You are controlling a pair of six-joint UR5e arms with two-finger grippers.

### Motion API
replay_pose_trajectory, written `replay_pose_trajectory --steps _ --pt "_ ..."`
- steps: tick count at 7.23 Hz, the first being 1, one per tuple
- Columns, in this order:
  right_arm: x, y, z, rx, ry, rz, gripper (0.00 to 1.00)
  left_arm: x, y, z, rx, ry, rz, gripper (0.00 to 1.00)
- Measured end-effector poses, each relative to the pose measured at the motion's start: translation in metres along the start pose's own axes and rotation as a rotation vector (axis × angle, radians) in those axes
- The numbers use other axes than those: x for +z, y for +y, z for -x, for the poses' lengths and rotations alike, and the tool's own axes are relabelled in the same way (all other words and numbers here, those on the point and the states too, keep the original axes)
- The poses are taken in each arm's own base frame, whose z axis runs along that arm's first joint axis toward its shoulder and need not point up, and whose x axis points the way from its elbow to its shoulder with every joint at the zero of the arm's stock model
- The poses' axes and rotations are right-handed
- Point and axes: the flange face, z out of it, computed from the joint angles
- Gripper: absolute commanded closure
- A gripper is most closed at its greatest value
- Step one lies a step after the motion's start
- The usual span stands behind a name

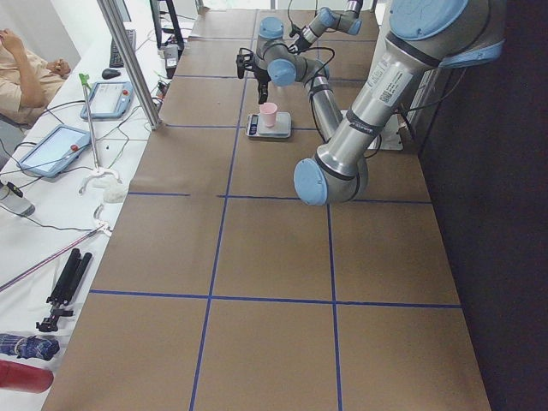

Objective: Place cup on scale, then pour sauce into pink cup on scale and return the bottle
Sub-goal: 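Release the cup and withdraw the left gripper while the right gripper reaches the glass dispenser, then grasp the glass sauce dispenser with the right gripper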

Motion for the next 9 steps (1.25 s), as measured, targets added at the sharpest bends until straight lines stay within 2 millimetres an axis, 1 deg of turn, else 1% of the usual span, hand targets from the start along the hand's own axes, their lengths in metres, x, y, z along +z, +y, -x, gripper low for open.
replay_pose_trajectory --steps 2,3,4,5,6,7,8,9 --pt "0.006 0.017 0.002 -0.005 0.026 -0.088 0.00 -0.008 0.004 0.006 0.004 0.008 -0.004 0.31" --pt "0.010 0.022 0.007 -0.006 0.034 -0.126 0.00 -0.009 0.005 0.008 0.004 0.009 -0.004 0.31" --pt "0.020 0.026 0.014 -0.010 0.045 -0.170 0.00 -0.009 0.005 0.009 0.004 0.009 -0.004 0.31" --pt "0.028 0.030 0.015 -0.017 0.059 -0.200 0.00 -0.009 0.005 0.010 0.003 0.005 -0.003 0.31" --pt "0.032 0.032 0.016 -0.019 0.064 -0.213 0.00 -0.007 0.002 0.018 -0.002 -0.007 -0.007 0.31" --pt "0.033 0.033 0.016 -0.019 0.065 -0.220 0.00 -0.009 -0.006 0.036 0.005 -0.027 -0.021 0.31" --pt "0.034 0.033 0.018 -0.018 0.065 -0.223 0.00 -0.018 -0.015 0.066 0.046 -0.049 -0.040 0.31" --pt "0.034 0.033 0.020 -0.017 0.063 -0.224 0.00 -0.028 -0.021 0.101 0.099 -0.081 -0.056 0.31"
